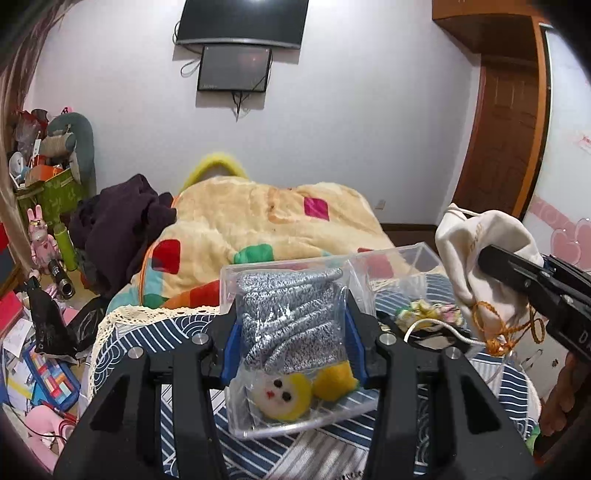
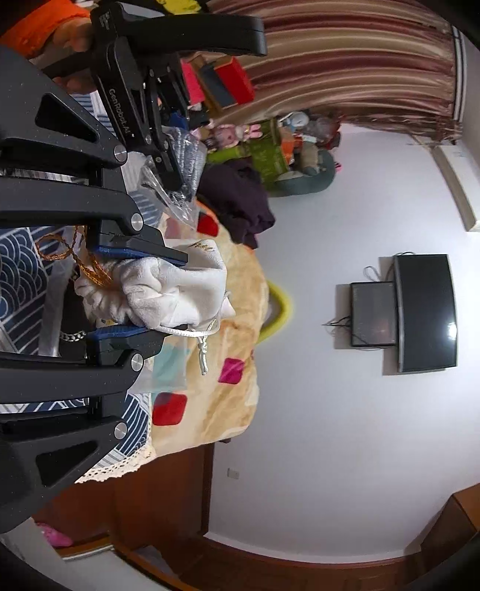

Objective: Organize soft objects
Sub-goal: 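Drop the mesh pouch into the box with the left tool while the right drops the drawstring pouch in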

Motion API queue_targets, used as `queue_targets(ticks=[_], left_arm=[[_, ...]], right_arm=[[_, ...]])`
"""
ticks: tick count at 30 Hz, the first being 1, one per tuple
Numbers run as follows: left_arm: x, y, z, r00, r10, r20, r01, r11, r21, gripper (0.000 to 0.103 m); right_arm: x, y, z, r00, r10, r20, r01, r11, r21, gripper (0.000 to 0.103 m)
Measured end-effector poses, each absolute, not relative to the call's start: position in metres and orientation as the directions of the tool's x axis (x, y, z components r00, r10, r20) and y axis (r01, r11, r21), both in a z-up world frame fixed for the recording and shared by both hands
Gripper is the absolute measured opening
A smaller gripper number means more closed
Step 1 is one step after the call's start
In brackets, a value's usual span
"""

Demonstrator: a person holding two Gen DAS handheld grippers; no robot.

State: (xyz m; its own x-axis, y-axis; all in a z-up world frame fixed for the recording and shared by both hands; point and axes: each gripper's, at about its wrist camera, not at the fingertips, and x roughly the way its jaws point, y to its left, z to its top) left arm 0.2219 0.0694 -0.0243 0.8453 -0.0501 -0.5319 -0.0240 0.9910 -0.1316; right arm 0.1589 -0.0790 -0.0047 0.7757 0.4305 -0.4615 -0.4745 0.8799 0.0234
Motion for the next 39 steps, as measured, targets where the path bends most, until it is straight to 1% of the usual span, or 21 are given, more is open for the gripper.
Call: queue_targets(ticks=[9, 14, 17, 19, 21, 22, 23, 24, 25, 27, 34, 35, 36, 37, 39], left_arm=[[0.264, 0.061, -0.051, 0.795, -0.019, -0.607, -0.057, 0.993, -0.106, 0.046], [0.279, 0.066, -0.061, 0.770, -0.060, -0.636, -0.058, 0.985, -0.163, 0.046], [0.284, 0.064, -0.065, 0.756, -0.057, -0.652, -0.060, 0.986, -0.155, 0.047], [0.285, 0.063, -0.068, 0.743, -0.058, -0.667, -0.055, 0.987, -0.148, 0.051], [0.284, 0.061, -0.069, 0.734, -0.062, -0.676, -0.047, 0.989, -0.142, 0.052], [0.284, 0.060, -0.069, 0.733, -0.063, -0.677, -0.043, 0.989, -0.139, 0.057], [0.282, 0.059, -0.068, 0.735, -0.062, -0.676, -0.040, 0.990, -0.134, 0.060], [0.280, 0.059, -0.066, 0.739, -0.057, -0.672, -0.038, 0.991, -0.126, 0.067], [0.276, 0.057, -0.063, 0.746, -0.048, -0.664, -0.037, 0.993, -0.113, 0.070], [0.269, 0.055, -0.058, 0.761, -0.040, -0.648, -0.027, 0.995, -0.093, 0.071], [0.238, 0.052, -0.029, 0.805, -0.059, -0.591, 0.013, 0.997, -0.083, 0.076], [0.231, 0.052, -0.024, 0.813, -0.060, -0.579, 0.016, 0.997, -0.081, 0.076], [0.224, 0.052, -0.021, 0.819, -0.064, -0.570, 0.020, 0.996, -0.083, 0.079], [0.215, 0.053, -0.016, 0.827, -0.071, -0.557, 0.027, 0.996, -0.087, 0.082], [0.201, 0.053, -0.011, 0.839, -0.079, -0.538, 0.035, 0.995, -0.091, 0.086]], right_arm=[[0.198, -0.072, -0.029, 0.722, 0.373, -0.582, -0.448, 0.894, 0.016, 0.025], [0.210, -0.065, -0.044, 0.684, 0.350, -0.640, -0.450, 0.893, 0.007, 0.025], [0.214, -0.062, -0.051, 0.664, 0.341, -0.666, -0.456, 0.890, 0.001, 0.026], [0.214, -0.061, -0.054, 0.652, 0.331, -0.682, -0.457, 0.890, -0.005, 0.028], [0.214, -0.059, -0.055, 0.649, 0.326, -0.687, -0.457, 0.890, -0.009, 0.030], [0.213, -0.059, -0.056, 0.649, 0.321, -0.690, -0.457, 0.889, -0.016, 0.031], [0.212, -0.059, -0.055, 0.651, 0.315, -0.690, -0.457, 0.889, -0.025, 0.034], [0.211, -0.060, -0.054, 0.657, 0.311, -0.687, -0.456, 0.890, -0.033, 0.039], [0.208, -0.061, -0.051, 0.664, 0.312, -0.680, -0.457, 0.889, -0.037, 0.042], [0.201, -0.064, -0.044, 0.681, 0.319, -0.659, -0.457, 0.889, -0.043, 0.050], [0.180, -0.079, -0.016, 0.721, 0.358, -0.594, -0.462, 0.887, -0.026, 0.054], [0.177, -0.079, -0.014, 0.723, 0.366, -0.586, -0.466, 0.884, -0.024, 0.059], [0.171, -0.082, -0.010, 0.730, 0.372, -0.573, -0.470, 0.883, -0.025, 0.067], [0.162, -0.086, -0.007, 0.742, 0.375, -0.555, -0.472, 0.881, -0.035, 0.069], [0.152, -0.089, -0.004, 0.753, 0.377, -0.539, -0.477, 0.878, -0.052, 0.070]])
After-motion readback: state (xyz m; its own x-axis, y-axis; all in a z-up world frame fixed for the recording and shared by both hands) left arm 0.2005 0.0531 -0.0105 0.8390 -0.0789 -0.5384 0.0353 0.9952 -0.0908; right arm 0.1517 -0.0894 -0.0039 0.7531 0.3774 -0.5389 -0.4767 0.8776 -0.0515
